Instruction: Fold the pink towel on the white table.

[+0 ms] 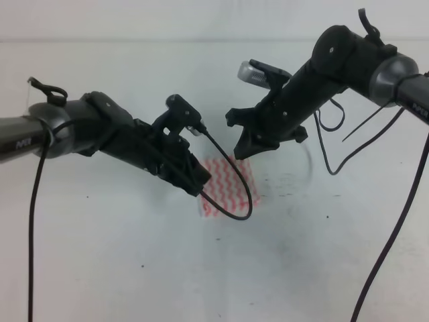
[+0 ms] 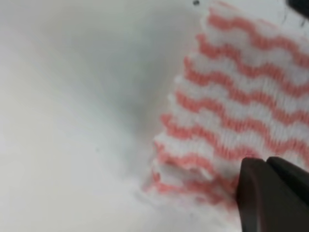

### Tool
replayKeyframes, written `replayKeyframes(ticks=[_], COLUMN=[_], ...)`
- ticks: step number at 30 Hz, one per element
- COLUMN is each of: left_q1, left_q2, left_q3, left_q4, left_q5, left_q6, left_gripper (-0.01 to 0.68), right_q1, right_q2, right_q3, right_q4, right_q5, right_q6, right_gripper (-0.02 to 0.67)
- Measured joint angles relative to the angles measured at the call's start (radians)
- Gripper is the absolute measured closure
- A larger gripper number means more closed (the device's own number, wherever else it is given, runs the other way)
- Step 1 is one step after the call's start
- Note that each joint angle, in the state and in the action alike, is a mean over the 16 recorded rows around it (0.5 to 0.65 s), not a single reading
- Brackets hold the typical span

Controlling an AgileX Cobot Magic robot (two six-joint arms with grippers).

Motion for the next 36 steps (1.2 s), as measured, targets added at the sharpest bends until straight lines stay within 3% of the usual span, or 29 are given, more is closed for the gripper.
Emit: replayKeyframes(ticks=[24,36], left_q1=[0.000,0.000], left_q2=[0.018,0.017], left_q3=[0.000,0.000], left_q4=[0.042,0.046], left_q5=[-0.006,-0.011], left_q6=[-0.036,-0.037], left_gripper=[0.679,0.678], right_q1=[0.023,0.023], right_q2=[-0.116,-0.308], right_q3=[0.013,0.244], right_q4=[-0.124,-0.144], right_q5=[0.090,-0.045], right_q6=[0.017,0.005], right_gripper=[0.667,0.667])
